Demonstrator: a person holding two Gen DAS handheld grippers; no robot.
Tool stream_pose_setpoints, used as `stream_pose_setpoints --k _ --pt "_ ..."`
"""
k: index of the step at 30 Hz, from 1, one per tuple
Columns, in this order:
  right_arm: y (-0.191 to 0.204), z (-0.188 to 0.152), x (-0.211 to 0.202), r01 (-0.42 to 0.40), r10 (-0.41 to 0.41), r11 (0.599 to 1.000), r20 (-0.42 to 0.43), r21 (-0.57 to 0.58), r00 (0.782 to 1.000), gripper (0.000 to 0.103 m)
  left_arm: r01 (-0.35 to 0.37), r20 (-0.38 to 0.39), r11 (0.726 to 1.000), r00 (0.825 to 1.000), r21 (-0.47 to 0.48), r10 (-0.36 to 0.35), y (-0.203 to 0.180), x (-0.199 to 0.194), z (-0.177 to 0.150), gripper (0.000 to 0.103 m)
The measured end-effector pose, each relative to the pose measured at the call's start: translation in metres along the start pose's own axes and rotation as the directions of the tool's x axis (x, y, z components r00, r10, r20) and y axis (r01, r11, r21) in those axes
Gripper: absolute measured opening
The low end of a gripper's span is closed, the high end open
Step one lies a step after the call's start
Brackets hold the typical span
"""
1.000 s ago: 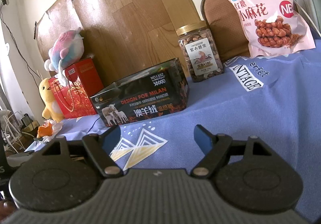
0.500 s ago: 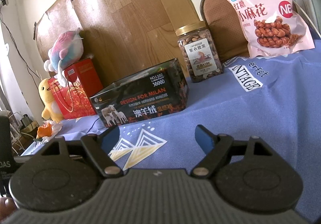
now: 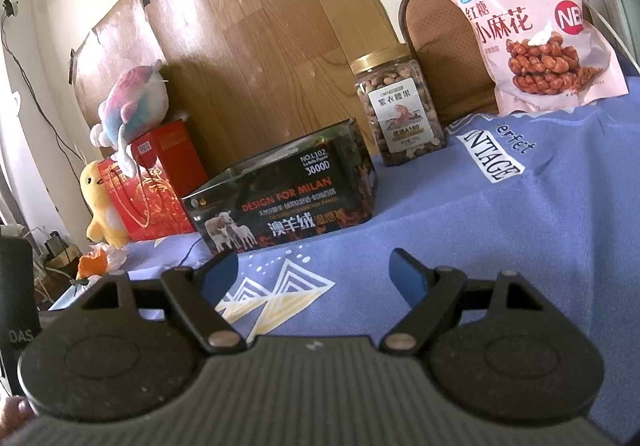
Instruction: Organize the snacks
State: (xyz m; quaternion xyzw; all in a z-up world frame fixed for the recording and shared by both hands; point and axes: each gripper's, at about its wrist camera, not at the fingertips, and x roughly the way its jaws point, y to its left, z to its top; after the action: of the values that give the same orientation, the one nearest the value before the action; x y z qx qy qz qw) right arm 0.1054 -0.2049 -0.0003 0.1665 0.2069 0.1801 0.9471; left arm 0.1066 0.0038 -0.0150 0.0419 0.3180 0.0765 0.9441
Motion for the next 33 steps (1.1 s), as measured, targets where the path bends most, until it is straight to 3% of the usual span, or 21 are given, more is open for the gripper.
stream_pose_setpoints --k 33 --pt "0.0000 -0.0003 -0.0008 -0.002 0.002 1.000 0.005 0.004 1.000 0.085 -0.017 0.007 1.000 1.000 0.019 0.017 -0.0022 -0.0004 -0.0001 0.103"
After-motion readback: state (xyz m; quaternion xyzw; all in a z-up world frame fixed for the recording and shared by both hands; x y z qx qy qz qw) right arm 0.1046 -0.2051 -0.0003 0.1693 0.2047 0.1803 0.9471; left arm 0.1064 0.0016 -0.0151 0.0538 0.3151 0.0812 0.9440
